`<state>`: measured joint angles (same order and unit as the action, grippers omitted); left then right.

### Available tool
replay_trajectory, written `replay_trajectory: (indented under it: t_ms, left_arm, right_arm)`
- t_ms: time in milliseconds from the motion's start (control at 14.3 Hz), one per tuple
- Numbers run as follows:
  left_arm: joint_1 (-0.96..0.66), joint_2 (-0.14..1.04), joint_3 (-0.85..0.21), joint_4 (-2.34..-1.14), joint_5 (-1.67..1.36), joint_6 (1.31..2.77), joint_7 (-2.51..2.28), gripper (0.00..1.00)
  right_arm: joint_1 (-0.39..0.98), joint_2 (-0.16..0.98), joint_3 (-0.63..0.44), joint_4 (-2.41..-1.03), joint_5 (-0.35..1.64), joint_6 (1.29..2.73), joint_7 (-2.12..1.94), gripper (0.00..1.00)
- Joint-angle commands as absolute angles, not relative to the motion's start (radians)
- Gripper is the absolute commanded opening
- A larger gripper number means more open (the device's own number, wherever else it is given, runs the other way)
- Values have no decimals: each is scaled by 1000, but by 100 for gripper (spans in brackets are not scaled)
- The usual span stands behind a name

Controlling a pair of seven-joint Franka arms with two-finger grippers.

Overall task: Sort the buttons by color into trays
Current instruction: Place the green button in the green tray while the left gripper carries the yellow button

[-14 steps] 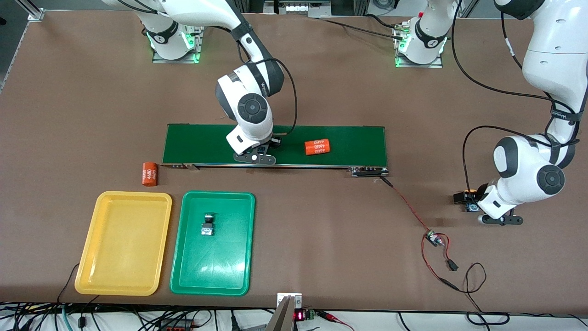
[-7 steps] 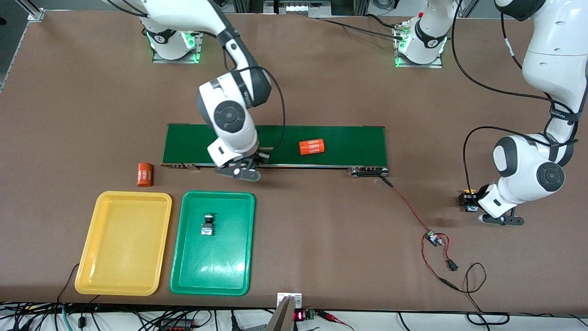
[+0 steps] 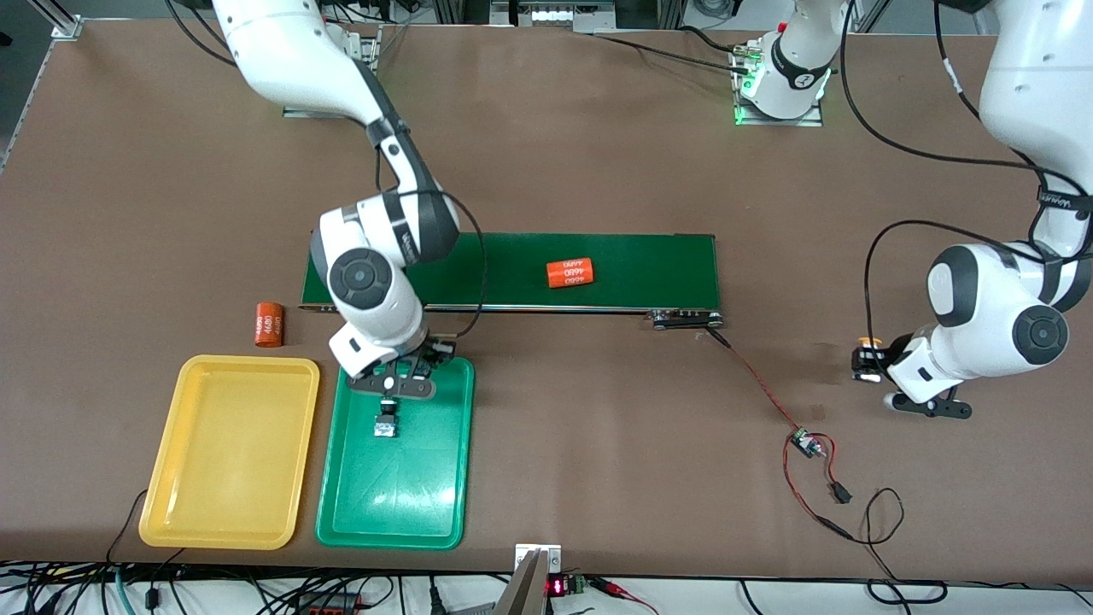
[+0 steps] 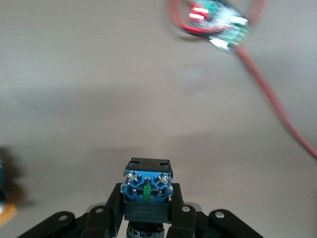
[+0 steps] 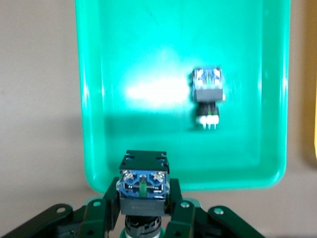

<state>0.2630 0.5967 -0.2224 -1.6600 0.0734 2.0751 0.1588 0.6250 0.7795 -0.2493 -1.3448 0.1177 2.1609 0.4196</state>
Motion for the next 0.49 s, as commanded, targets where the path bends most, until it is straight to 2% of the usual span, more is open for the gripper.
replay_trajectory:
  t_ms: [0,140,280,420]
  left_arm:
    - [252,542,-317,-1677,45,1912,114,19]
    - [230,511,-383,-1693,34,1881,-34,19]
    - [180,491,-435,-1695,31,1846,-197,19]
    - [169,492,-532,-1707,29,1847,-314,19]
  right_arm:
    - [601,889,-229,-1224,117,2207,338,0]
    - [600,945,-224,-1180,124,2284,330,0]
    - [594,1000,-219,-1109,130,2299,328,0]
    - [559,1034,-207,-1078,130,2306,272,0]
